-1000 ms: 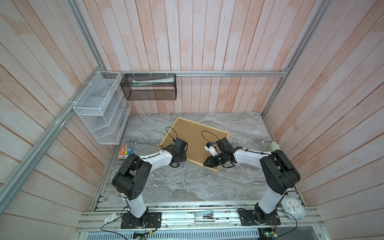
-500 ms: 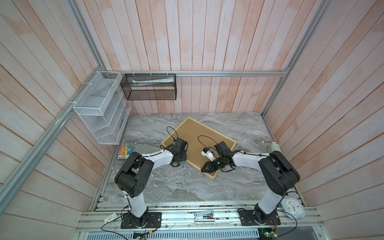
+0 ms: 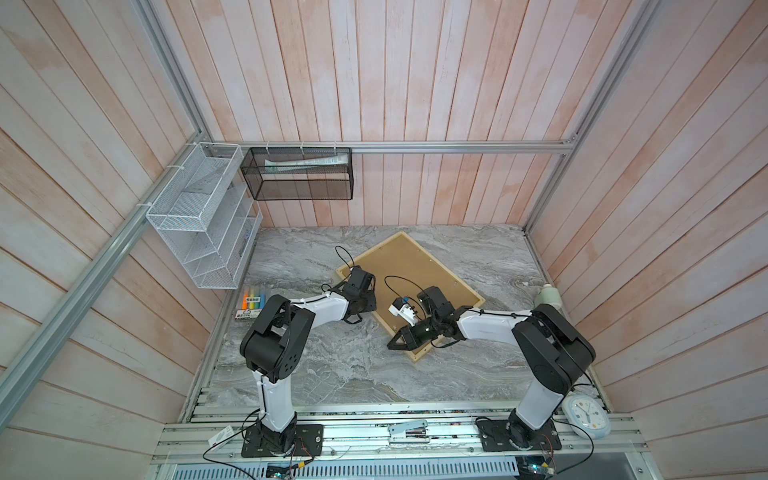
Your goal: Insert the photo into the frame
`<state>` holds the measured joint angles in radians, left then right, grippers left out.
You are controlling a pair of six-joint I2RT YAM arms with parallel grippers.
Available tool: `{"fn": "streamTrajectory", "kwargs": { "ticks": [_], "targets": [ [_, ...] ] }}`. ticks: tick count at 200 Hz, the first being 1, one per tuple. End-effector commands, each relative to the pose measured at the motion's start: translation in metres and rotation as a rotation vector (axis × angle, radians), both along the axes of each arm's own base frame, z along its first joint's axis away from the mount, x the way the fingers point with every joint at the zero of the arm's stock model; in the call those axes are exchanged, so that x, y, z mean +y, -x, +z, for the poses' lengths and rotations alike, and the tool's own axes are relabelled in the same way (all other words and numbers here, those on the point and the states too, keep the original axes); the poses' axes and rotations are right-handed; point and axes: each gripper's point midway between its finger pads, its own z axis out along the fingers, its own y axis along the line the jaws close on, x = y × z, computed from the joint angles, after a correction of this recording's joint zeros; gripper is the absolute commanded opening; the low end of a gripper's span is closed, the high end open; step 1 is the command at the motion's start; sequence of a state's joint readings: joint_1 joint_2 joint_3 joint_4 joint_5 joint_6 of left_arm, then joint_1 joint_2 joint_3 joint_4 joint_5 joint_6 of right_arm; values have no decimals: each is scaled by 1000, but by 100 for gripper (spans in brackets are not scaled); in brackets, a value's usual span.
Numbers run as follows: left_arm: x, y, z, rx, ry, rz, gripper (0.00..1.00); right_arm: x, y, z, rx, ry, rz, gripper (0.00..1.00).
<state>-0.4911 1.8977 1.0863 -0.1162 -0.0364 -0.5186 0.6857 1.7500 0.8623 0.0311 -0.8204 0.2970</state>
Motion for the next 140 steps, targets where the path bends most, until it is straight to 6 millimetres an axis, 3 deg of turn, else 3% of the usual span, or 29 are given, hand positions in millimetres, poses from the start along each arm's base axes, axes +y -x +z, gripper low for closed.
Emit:
{"fn": "streamTrajectory", "kwargs": {
  "ticks": [1,28,65,140],
  "targets": [
    [-7,-18,5,-42,40,-35,50,2,-17,15,-34,-45,-67,27],
    [1,-16,15,-48,26,-11,52,-16,-39,29,-82,-56,-177,27],
    [11,4,26,-42,60,43,56,-44,-62,40,-124,-60,-292,27],
    [-12,34,20,20,74,-8,55,-58,-71,36,-112,-50,-343,28]
  ]
}}
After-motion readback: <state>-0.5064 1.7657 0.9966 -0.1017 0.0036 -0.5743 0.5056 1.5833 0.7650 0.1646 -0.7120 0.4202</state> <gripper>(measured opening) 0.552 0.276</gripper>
